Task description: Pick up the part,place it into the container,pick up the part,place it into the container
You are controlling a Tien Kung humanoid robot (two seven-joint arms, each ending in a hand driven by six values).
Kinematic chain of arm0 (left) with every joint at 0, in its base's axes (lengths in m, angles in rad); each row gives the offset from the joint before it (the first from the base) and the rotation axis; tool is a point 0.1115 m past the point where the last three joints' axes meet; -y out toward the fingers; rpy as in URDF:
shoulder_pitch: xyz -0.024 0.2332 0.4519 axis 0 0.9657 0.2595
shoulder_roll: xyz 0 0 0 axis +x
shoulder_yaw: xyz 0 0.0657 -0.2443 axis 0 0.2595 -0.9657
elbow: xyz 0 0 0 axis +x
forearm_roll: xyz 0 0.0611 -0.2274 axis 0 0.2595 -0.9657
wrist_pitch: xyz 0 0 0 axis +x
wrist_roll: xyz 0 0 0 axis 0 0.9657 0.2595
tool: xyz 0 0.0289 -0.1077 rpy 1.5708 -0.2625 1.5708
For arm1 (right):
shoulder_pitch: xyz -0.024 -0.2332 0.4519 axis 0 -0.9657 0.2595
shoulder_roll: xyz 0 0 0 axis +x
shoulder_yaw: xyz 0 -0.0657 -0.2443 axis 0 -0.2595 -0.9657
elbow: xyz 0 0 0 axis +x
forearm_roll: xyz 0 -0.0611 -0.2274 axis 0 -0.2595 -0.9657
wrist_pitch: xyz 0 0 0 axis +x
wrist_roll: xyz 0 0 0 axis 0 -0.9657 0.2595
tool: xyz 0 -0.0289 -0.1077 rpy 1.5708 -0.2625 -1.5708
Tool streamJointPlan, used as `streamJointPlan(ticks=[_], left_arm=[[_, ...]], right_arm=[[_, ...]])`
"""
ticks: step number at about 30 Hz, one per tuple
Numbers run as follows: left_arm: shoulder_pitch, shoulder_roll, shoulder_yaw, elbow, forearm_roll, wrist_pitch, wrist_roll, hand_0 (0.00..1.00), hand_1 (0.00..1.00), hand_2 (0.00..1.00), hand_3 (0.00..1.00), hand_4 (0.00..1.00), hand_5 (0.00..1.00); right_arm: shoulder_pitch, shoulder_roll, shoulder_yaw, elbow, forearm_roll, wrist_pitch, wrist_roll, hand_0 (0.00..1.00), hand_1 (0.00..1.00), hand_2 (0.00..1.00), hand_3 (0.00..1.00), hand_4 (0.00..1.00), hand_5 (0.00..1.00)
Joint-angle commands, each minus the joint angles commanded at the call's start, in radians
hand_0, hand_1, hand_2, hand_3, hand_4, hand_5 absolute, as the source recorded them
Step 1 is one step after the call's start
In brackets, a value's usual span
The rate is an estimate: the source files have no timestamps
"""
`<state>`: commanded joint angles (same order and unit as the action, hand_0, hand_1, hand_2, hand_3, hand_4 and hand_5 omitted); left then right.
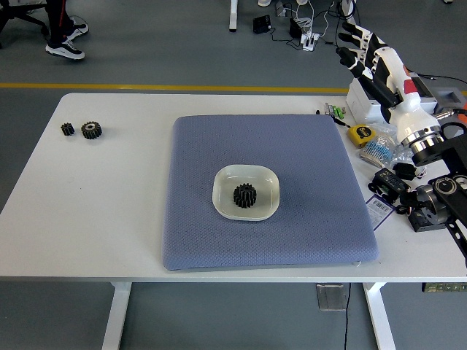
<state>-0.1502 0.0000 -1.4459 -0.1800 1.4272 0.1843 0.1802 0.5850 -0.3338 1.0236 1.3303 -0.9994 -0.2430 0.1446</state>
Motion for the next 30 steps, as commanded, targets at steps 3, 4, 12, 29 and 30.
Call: streamJointPlan(ticks=[3, 4, 12, 29, 30], left_arm=[[0.001, 0.000, 0.001, 0.000, 0.001, 0.002, 0.002, 0.658, 0.660, 0.640, 0.557, 0.581, 0.526], [0.001, 0.000, 0.002, 0.000, 0.002, 0.002, 0.003, 0.658, 0.660, 0.640, 0.557, 0.581, 0.526], [0.004, 0.000, -0.001, 0.000, 0.012, -0.002, 0.001, 0.657, 0.659, 0.639, 0.558, 0.581, 0.527], [0.003, 0.000, -0.001, 0.000, 0.013, -0.006, 0.000, 0.659, 0.659, 0.637, 0.558, 0.578, 0.529], [0.003, 0.000, -0.003, 0.000, 0.014, -0.006, 0.000, 0.659, 0.659, 0.637, 0.558, 0.578, 0.529]], right_arm=[[-0.062, 0.000, -0.008, 0.013, 0.130, -0.015, -0.037, 0.799, 0.806, 0.854, 0.879, 0.998, 0.826], [-0.077, 0.000, -0.011, 0.016, 0.169, -0.022, -0.050, 0.799, 0.806, 0.854, 0.879, 0.998, 0.826], [-0.135, -0.057, -0.112, 0.065, 0.514, -0.141, -0.236, 0.717, 0.740, 0.827, 0.844, 0.998, 0.821], [-0.137, -0.059, -0.219, 0.121, 0.897, -0.121, -0.324, 0.350, 0.529, 0.787, 0.752, 0.998, 0.806], [-0.136, -0.058, -0.219, 0.122, 0.899, -0.121, -0.324, 0.350, 0.529, 0.787, 0.752, 0.998, 0.806]])
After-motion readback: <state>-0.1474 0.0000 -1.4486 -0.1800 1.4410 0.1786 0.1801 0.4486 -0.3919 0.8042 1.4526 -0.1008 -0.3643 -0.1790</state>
